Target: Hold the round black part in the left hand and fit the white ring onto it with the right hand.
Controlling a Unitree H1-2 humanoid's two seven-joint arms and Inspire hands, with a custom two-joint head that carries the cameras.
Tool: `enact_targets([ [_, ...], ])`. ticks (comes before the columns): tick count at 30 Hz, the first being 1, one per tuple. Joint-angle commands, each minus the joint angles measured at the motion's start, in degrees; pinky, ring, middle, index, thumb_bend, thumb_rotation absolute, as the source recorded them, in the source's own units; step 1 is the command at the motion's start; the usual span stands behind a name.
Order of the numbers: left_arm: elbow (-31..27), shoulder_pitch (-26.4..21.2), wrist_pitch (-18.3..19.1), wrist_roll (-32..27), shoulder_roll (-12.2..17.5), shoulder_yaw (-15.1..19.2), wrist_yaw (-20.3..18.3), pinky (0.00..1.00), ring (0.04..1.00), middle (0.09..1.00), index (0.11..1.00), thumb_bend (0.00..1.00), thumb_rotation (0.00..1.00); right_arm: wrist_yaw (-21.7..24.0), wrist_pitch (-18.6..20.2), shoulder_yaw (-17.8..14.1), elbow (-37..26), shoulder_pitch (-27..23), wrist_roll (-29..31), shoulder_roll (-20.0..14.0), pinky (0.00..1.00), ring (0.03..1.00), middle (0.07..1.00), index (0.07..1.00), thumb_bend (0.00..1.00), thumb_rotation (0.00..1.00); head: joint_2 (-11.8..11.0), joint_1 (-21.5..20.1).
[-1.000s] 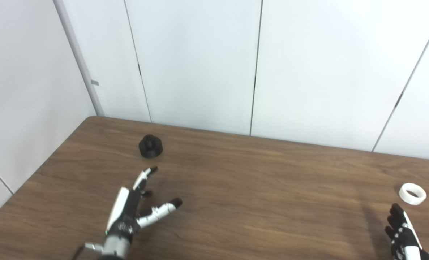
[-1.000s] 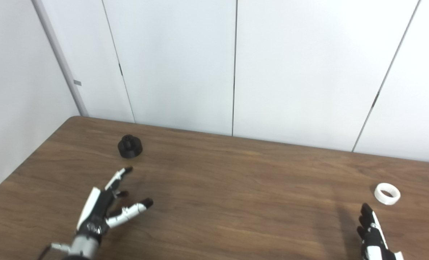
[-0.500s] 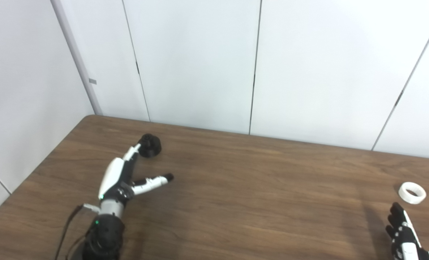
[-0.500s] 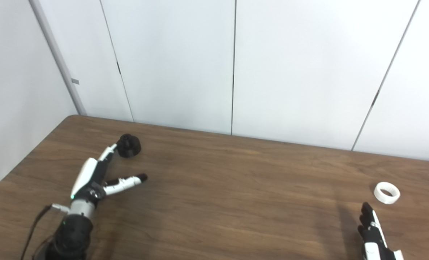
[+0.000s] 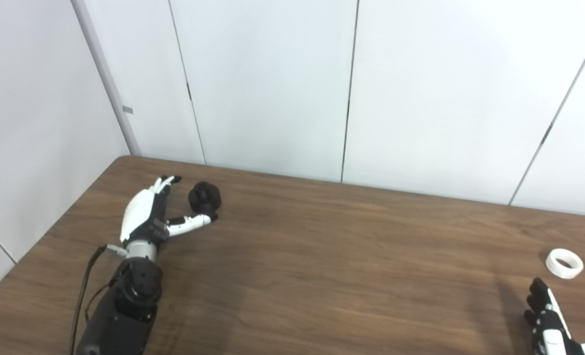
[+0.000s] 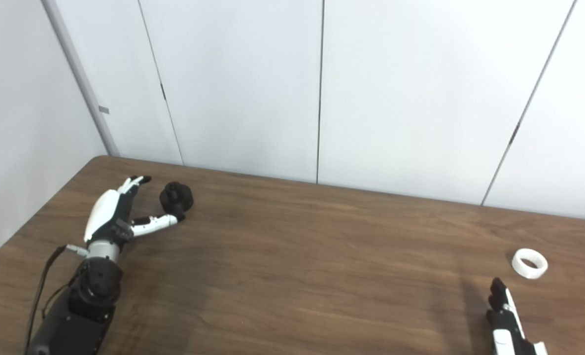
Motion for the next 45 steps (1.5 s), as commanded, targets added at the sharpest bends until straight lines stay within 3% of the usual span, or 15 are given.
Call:
enact_targets([
  [1, 0.5, -3.5, -0.9, 1.3, 2.2, -0.4, 1.9, 1.0, 1.0, 0.993, 0.911, 1.0, 0.46, -0.5, -0.7, 0.4, 0.0, 0.6, 0.1, 0.6, 1.0, 1.0, 0.999, 0.992, 0.35, 1.0, 0.0, 0.0],
  [11, 10.3, -10.1, 0.4, 3.3, 4.8, -5.0, 1.2, 1.0, 1.0, 0.998, 0.893, 1.0, 0.48, -0.6, -0.1, 0.8, -1.3, 1.0, -0.4, 0.8, 1.0, 1.0, 1.0, 0.993, 0.32, 1.0, 0.1, -0.2],
  [20, 15.3, -12.7, -0.3, 2.3, 5.1, -7.5, 0.6, 1.0, 1.0, 0.992, 0.859, 1.0, 0.44, -0.7, 0.3, 1.0, -2.2, 1.3, -0.2, 0.7, 1.0, 1.0, 1.0, 0.997, 0.3, 1.0, 0.3, -0.4],
  [32, 23.2, -16.7, 0.7, 2.8, 6.0, -11.2, 0.0, 1.0, 1.0, 0.988, 0.843, 1.0, 0.46, -0.9, 1.3, 1.3, -3.4, 1.6, 0.0, 0.8, 1.0, 1.0, 1.0, 0.998, 0.29, 1.0, 0.5, -0.7],
  [45, 28.7, -19.6, 0.0, 2.0, 5.7, -12.0, 2.0, 1.0, 1.0, 0.969, 0.812, 0.99, 0.42, -1.4, 1.3, 1.8, -4.0, 2.1, -0.4, 0.8, 1.0, 1.0, 1.0, 0.999, 0.29, 1.0, 0.5, -1.1],
])
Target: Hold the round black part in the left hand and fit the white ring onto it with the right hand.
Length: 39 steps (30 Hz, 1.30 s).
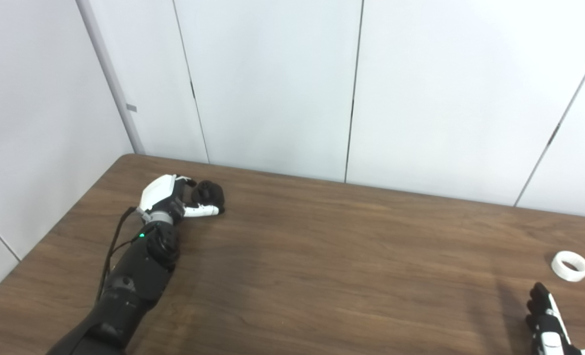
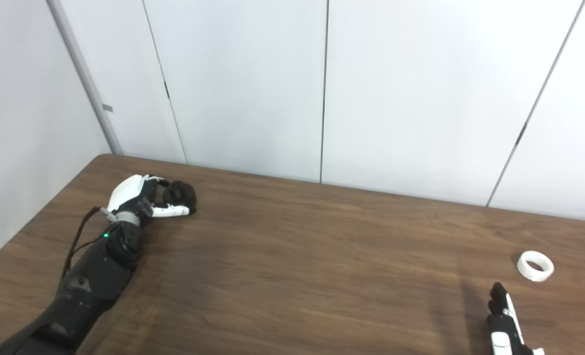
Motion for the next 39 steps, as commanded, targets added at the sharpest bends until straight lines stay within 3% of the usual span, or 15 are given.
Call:
enact_targets([
  [1, 0.3, -3.4, -0.7, 0.1, 1.9, 0.1, 1.7, 1.0, 1.0, 0.966, 0.81, 0.99, 0.42, 0.2, -0.3, 0.5, -1.4, 0.5, 0.0, 0.4, 1.0, 1.0, 1.0, 0.999, 0.29, 1.0, 0.1, 0.0],
  [16, -0.5, -3.6, -0.9, -1.7, 1.2, -0.1, 1.6, 1.0, 1.0, 0.948, 0.78, 0.99, 0.4, -0.2, -0.1, 0.7, -1.9, 0.5, -0.4, 0.4, 1.0, 1.0, 0.998, 0.998, 0.27, 1.0, 0.3, -0.3],
  [23, -0.3, -3.4, -1.8, -1.6, 1.2, -0.1, 2.8, 1.0, 0.996, 0.923, 0.693, 0.93, 0.35, -0.1, 0.1, 0.6, -2.3, 0.7, 0.1, 0.3, 1.0, 1.0, 0.999, 1.0, 0.27, 1.0, 0.6, -0.2],
  [26, 0.2, -3.1, -3.8, -3.1, 0.8, 1.3, 4.3, 1.0, 0.973, 0.884, 0.593, 0.88, 0.24, -0.2, 0.4, 0.6, -2.4, 0.8, -0.3, 0.3, 1.0, 1.0, 0.999, 0.997, 0.27, 1.0, 0.5, -0.2],
  [27, 0.2, -2.9, -4.5, -3.5, 0.7, 1.6, 4.6, 1.0, 0.965, 0.869, 0.542, 0.71, 0.16, -0.2, 0.4, 0.6, -2.4, 0.8, -0.2, 0.3, 1.0, 1.0, 0.999, 0.997, 0.28, 1.0, 0.5, -0.2],
  [28, 0.2, -2.8, -4.9, -3.7, 0.6, 1.9, 5.1, 1.0, 0.955, 0.851, 0.509, 0.6, 0.1, -0.2, 0.3, 0.6, -2.4, 0.8, -0.2, 0.3, 1.0, 1.0, 1.0, 0.997, 0.28, 1.0, 0.5, -0.2],
  [29, 0.0, -2.6, -5.3, -3.8, 0.6, 2.1, 5.5, 1.0, 0.945, 0.835, 0.496, 0.56, 0.08, -0.1, 0.2, 0.6, -2.3, 0.8, -0.1, 0.2, 1.0, 1.0, 1.0, 0.997, 0.27, 1.0, 0.5, -0.2],
  [39, 0.7, -2.3, -7.4, -3.9, 0.7, 1.7, 7.3, 1.0, 0.891, 0.775, 0.484, 0.52, 0.05, -0.1, 0.5, 0.4, -2.2, 0.8, 0.2, 0.1, 1.0, 1.0, 1.0, 0.999, 0.26, 1.0, 0.6, -0.2],
])
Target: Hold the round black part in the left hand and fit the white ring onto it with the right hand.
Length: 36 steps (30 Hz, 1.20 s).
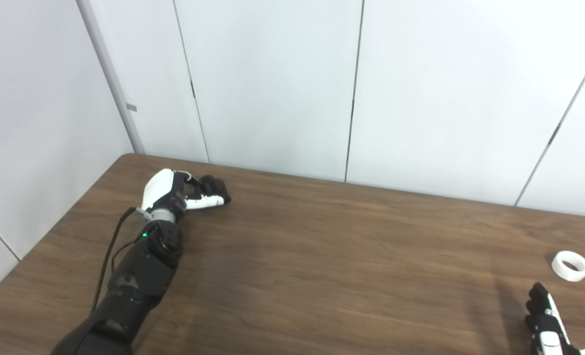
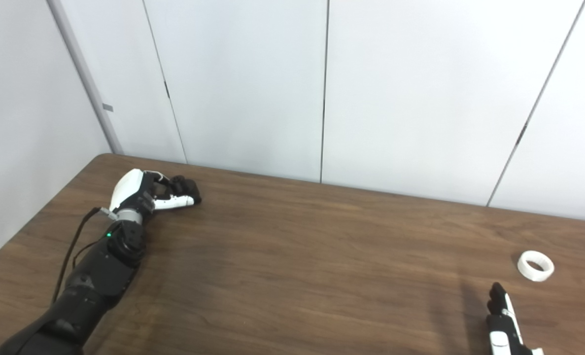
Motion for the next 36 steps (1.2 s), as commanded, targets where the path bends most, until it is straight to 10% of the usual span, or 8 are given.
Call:
enact_targets([
  [1, -0.6, -2.2, -1.7, 0.4, 1.6, 0.3, 1.9, 1.0, 0.89, 0.771, 0.484, 0.52, 0.05, 0.1, -0.3, 0.1, -1.5, 0.6, 0.3, 0.2, 1.0, 1.0, 1.0, 1.0, 0.26, 1.0, 0.1, 0.1],
  [12, -4.3, -0.4, -1.3, 0.1, 1.5, 0.4, 1.5, 1.0, 0.892, 0.771, 0.484, 0.52, 0.05, -0.1, -1.1, 0.1, -1.0, 0.4, 0.0, 0.2, 1.0, 1.0, 0.997, 0.994, 0.26, 1.0, 0.5, -0.4],
  [36, -43.7, 16.2, 0.7, 10.2, -2.4, -7.8, -9.7, 1.0, 0.931, 0.806, 0.484, 0.53, 0.06, -0.6, -1.7, 1.0, 0.1, -0.9, -2.1, 0.7, 1.0, 0.999, 0.982, 0.977, 0.36, 1.0, 2.5, -4.9],
])
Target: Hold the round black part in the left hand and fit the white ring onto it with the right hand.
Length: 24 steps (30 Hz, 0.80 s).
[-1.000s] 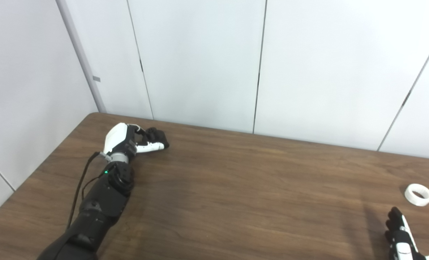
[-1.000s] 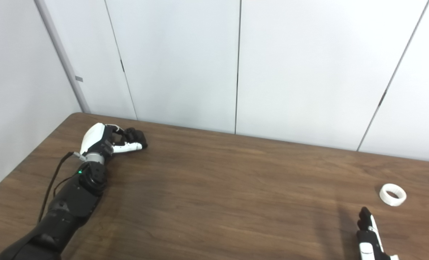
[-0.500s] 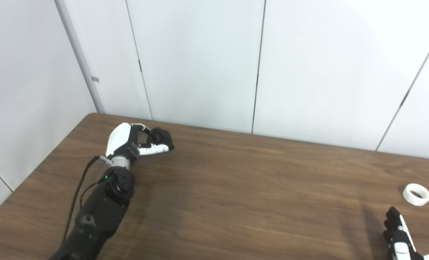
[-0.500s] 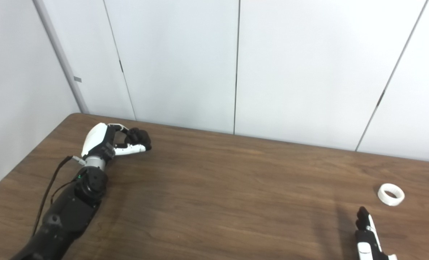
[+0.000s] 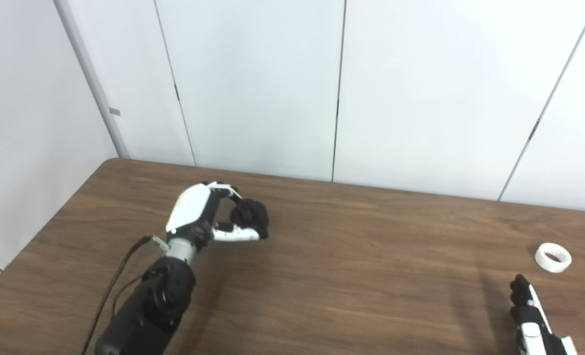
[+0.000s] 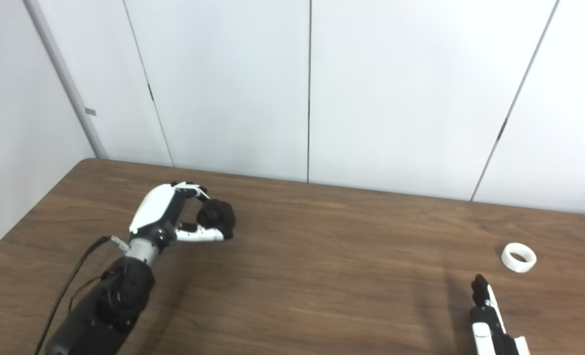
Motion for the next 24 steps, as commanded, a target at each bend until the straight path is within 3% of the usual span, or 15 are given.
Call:
enact_targets([
  [1, -3.7, -0.7, -1.5, 2.6, 0.2, -0.7, -0.1, 1.0, 0.929, 0.803, 0.484, 0.53, 0.06, 0.0, -1.5, 0.5, 0.1, -0.7, 0.0, 0.7, 1.0, 0.997, 0.98, 0.977, 0.37, 1.0, 0.3, -0.4],
  [11, -12.9, 4.8, -4.1, 11.1, -2.1, -5.6, -2.5, 1.0, 0.9, 0.787, 0.483, 0.52, 0.06, -1.2, -1.8, 1.9, 0.9, -1.1, -1.6, 1.4, 1.0, 0.988, 0.97, 0.961, 0.5, 1.0, 2.3, -4.8],
  [24, -13.1, 11.5, -8.9, 20.3, -7.7, -11.2, -1.3, 1.0, 0.903, 0.786, 0.483, 0.53, 0.06, -3.0, -0.2, 2.9, -1.3, -1.3, -3.3, 3.0, 1.0, 0.968, 0.949, 0.939, 0.51, 1.0, 5.5, -10.5],
])
